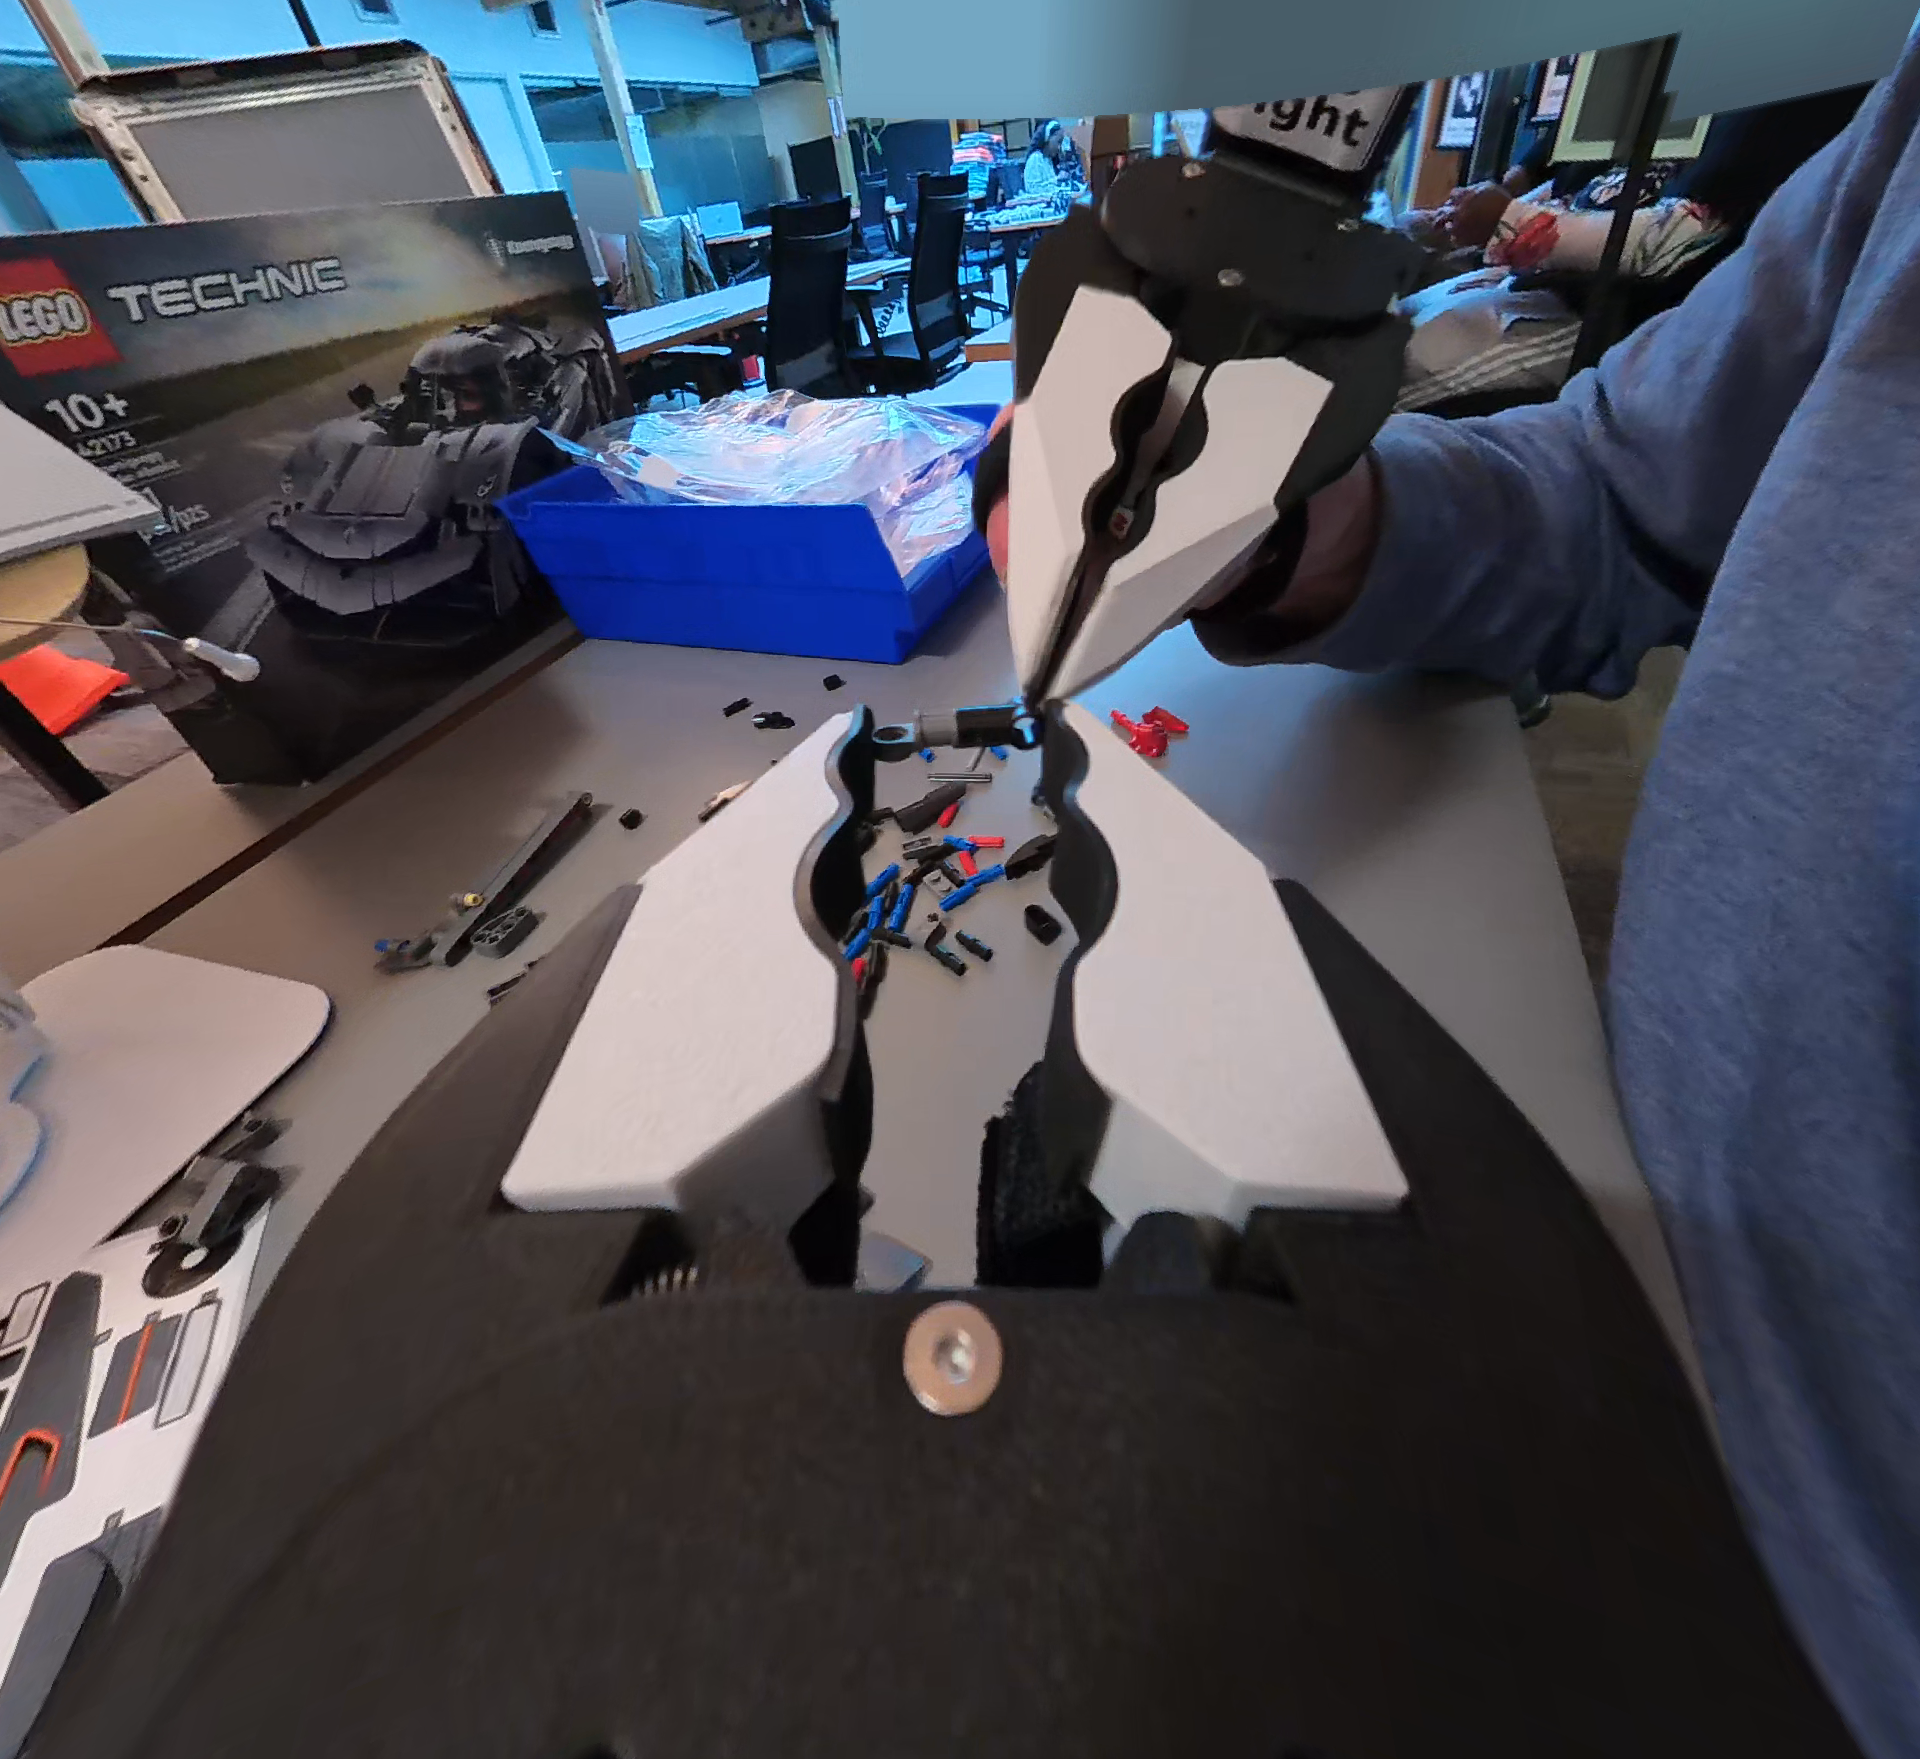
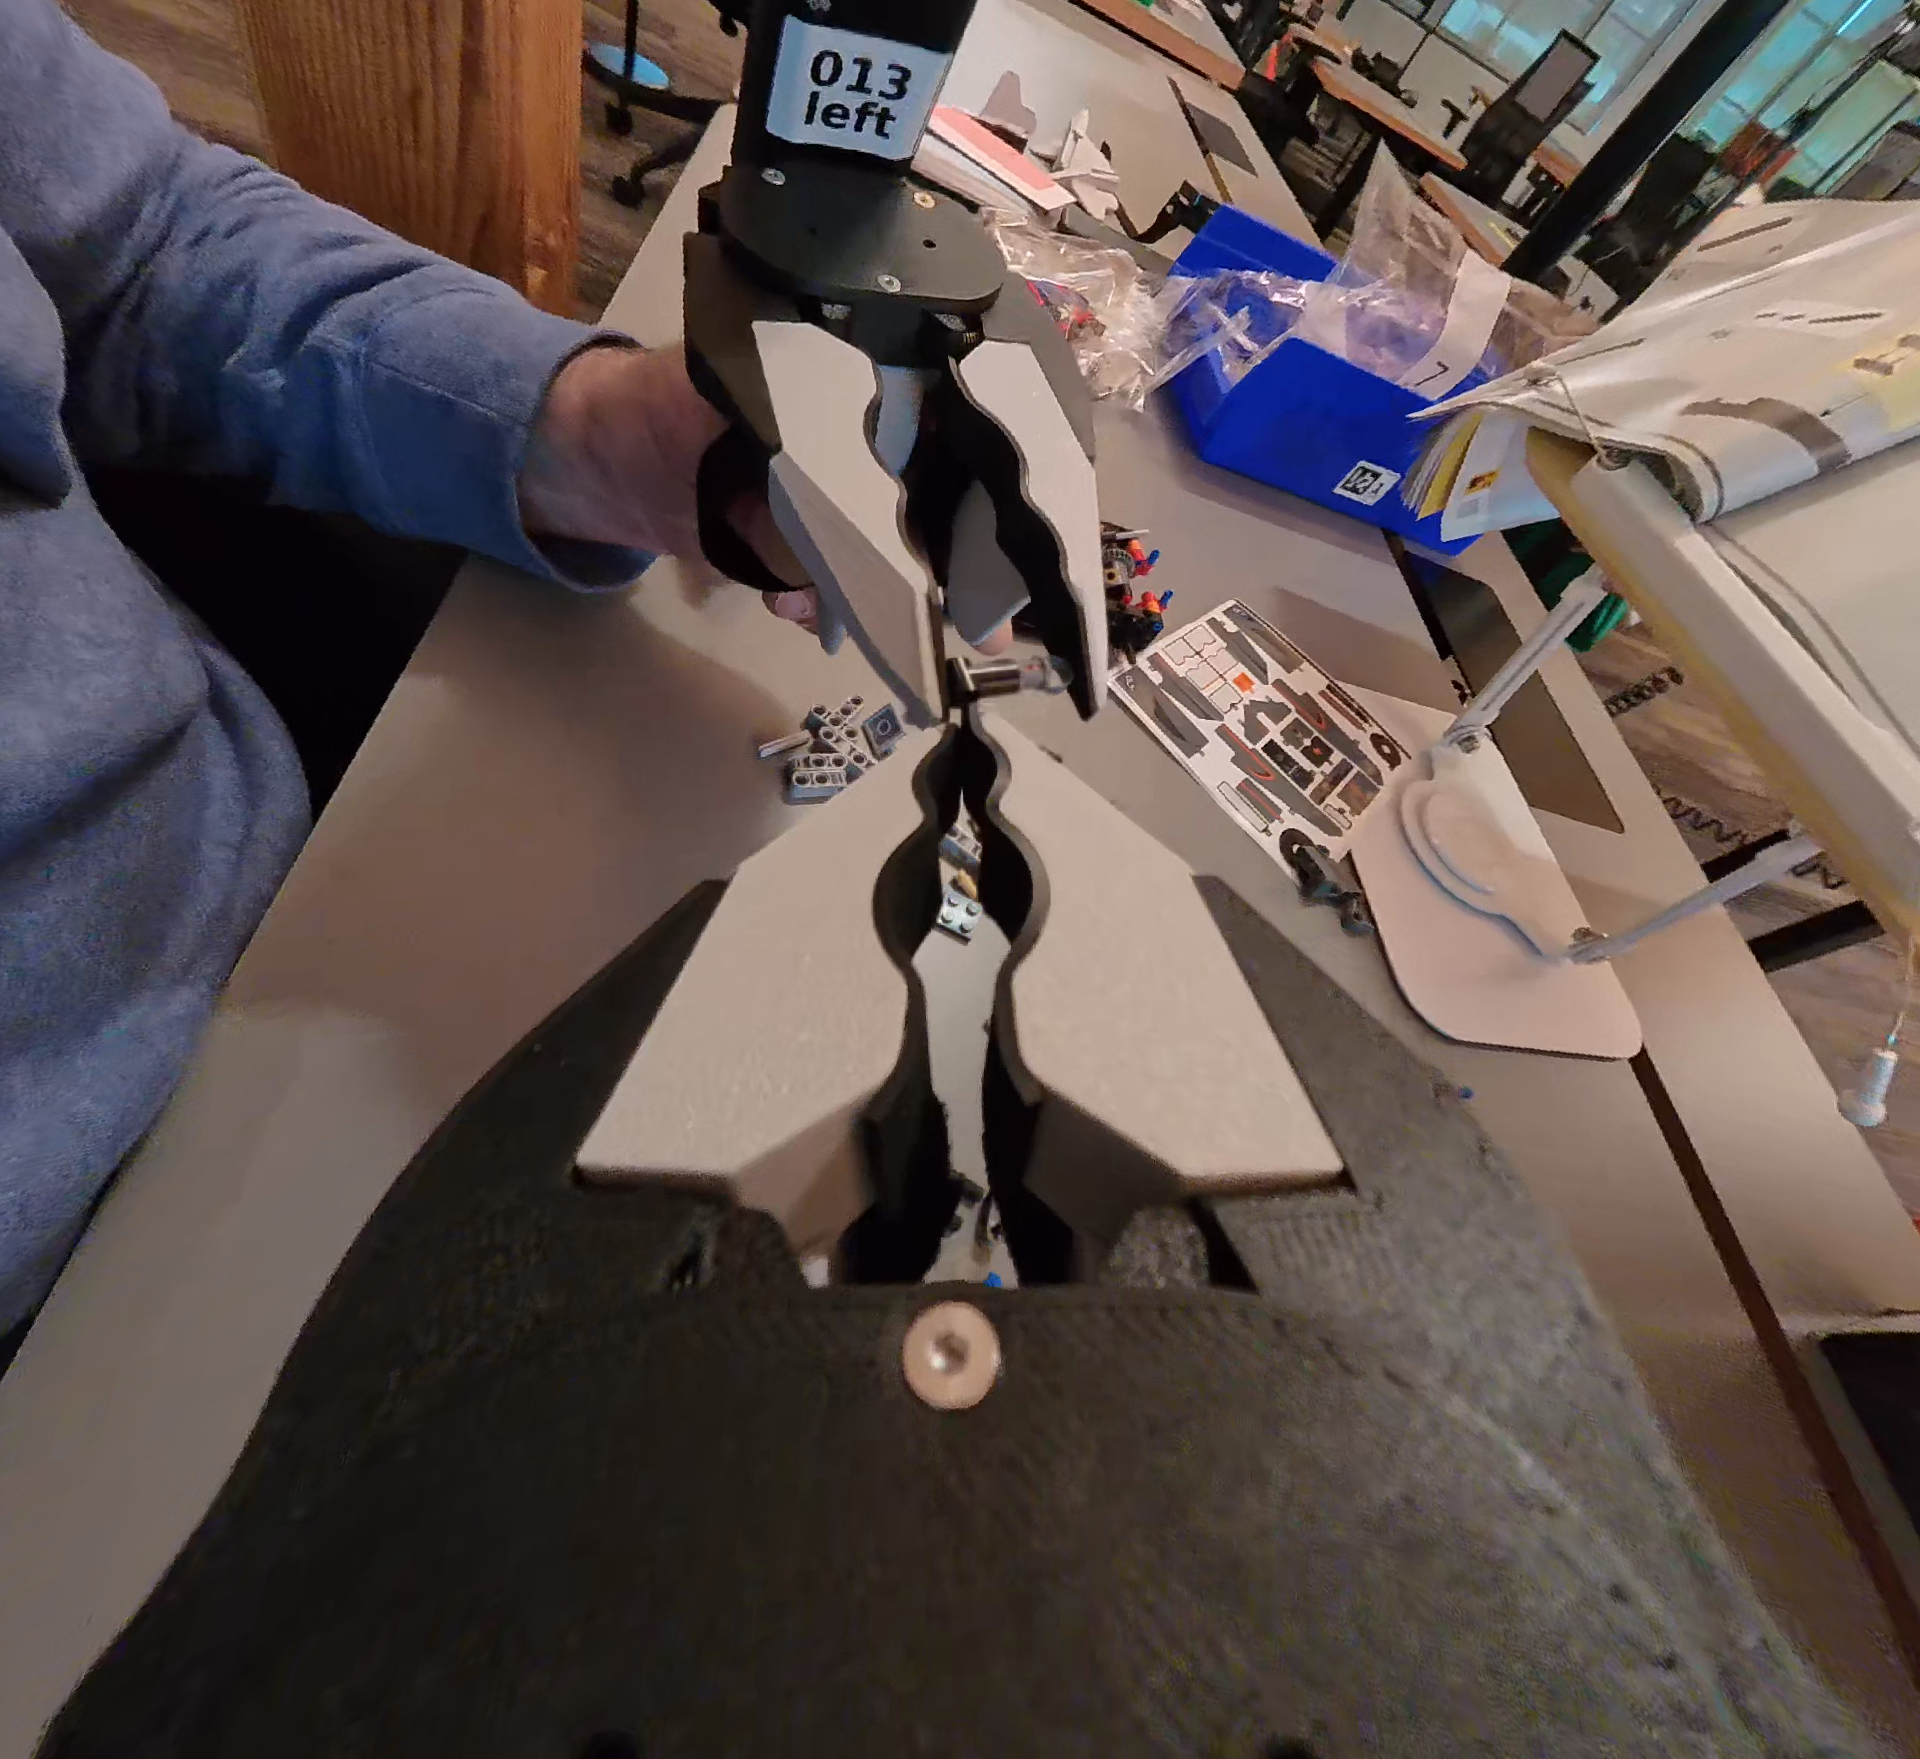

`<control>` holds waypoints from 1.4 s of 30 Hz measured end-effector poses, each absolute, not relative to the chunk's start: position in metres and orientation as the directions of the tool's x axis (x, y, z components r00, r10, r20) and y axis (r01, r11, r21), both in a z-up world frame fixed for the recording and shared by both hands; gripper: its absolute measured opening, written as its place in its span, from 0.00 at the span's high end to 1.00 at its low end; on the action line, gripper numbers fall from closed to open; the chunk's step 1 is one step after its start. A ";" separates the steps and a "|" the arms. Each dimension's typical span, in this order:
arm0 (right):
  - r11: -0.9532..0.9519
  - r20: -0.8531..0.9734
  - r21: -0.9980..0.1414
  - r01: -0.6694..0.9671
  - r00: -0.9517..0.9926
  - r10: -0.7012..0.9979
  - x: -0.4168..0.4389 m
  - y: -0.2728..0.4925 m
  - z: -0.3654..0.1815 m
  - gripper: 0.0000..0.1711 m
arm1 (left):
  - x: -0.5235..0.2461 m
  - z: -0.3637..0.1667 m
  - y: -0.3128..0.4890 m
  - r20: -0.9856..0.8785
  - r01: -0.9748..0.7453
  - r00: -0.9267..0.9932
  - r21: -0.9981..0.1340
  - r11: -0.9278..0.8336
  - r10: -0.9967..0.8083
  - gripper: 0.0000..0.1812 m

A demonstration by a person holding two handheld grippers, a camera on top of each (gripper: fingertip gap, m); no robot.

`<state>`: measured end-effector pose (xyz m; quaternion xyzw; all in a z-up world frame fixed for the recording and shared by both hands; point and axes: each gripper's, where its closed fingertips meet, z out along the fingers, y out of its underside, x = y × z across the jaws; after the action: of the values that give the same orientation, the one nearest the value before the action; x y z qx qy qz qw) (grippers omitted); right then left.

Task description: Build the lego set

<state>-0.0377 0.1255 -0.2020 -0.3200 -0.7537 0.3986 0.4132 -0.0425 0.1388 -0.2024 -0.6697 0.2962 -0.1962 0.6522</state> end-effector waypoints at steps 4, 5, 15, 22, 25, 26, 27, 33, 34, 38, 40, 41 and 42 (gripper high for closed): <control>0.458 0.331 -0.868 0.193 -0.464 0.822 -0.038 0.136 -0.209 1.00 | -0.047 -0.214 0.141 -0.129 -0.180 0.759 -0.984 -0.015 -0.638 0.84; 0.446 0.319 -0.873 0.196 -0.460 0.828 -0.036 0.141 -0.207 1.00 | -0.048 -0.216 0.140 -0.123 -0.180 0.758 -0.983 -0.025 -0.640 0.84; 0.314 0.150 -0.878 0.362 -0.415 0.897 -0.010 0.192 -0.223 1.00 | -0.031 -0.271 0.138 -0.077 -0.301 0.747 -0.925 -0.233 -0.660 0.83; 0.308 0.051 -0.804 0.509 -0.456 0.888 0.009 0.188 -0.276 1.00 | -0.017 -0.324 0.144 -0.109 -0.469 0.726 -0.801 -0.372 -0.679 0.83; 0.329 0.045 -0.784 0.526 -0.481 0.875 0.010 0.179 -0.288 1.00 | -0.017 -0.339 0.145 -0.153 -0.534 0.721 -0.744 -0.401 -0.676 0.83; 0.341 0.052 -0.778 0.528 -0.487 0.872 0.009 0.177 -0.291 1.00 | -0.017 -0.342 0.144 -0.169 -0.556 0.715 -0.727 -0.404 -0.679 0.83; 0.350 0.055 -0.772 0.531 -0.493 0.869 0.009 0.175 -0.293 1.00 | -0.017 -0.346 0.143 -0.172 -0.569 0.712 -0.710 -0.415 -0.681 0.83; 0.356 0.046 -0.761 0.542 -0.503 0.863 0.009 0.173 -0.300 1.00 | -0.021 -0.352 0.136 -0.139 -0.552 0.730 -0.697 -0.457 -0.669 0.80; 0.355 0.042 -0.759 0.546 -0.503 0.863 0.009 0.174 -0.301 1.00 | -0.022 -0.352 0.135 -0.139 -0.552 0.732 -0.695 -0.461 -0.667 0.80; 0.353 0.039 -0.755 0.553 -0.500 0.865 0.009 0.176 -0.302 1.00 | -0.026 -0.342 0.132 -0.142 -0.534 0.742 -0.716 -0.450 -0.655 0.79; 0.358 0.040 -0.752 0.553 -0.504 0.863 0.010 0.175 -0.303 1.00 | -0.026 -0.337 0.132 -0.157 -0.540 0.738 -0.720 -0.436 -0.656 0.80; 0.358 0.037 -0.752 0.553 -0.507 0.861 0.009 0.174 -0.304 1.00 | -0.023 -0.334 0.132 -0.172 -0.550 0.728 -0.724 -0.415 -0.664 0.82; 0.359 0.035 -0.751 0.554 -0.510 0.860 0.009 0.174 -0.305 1.00 | -0.019 -0.333 0.132 -0.180 -0.557 0.718 -0.727 -0.401 -0.673 0.83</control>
<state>0.0095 0.1737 -0.3047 -0.4445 -0.7949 0.3506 0.2182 -0.0194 0.1320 -0.3330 -0.8339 0.3687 -0.0711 0.4044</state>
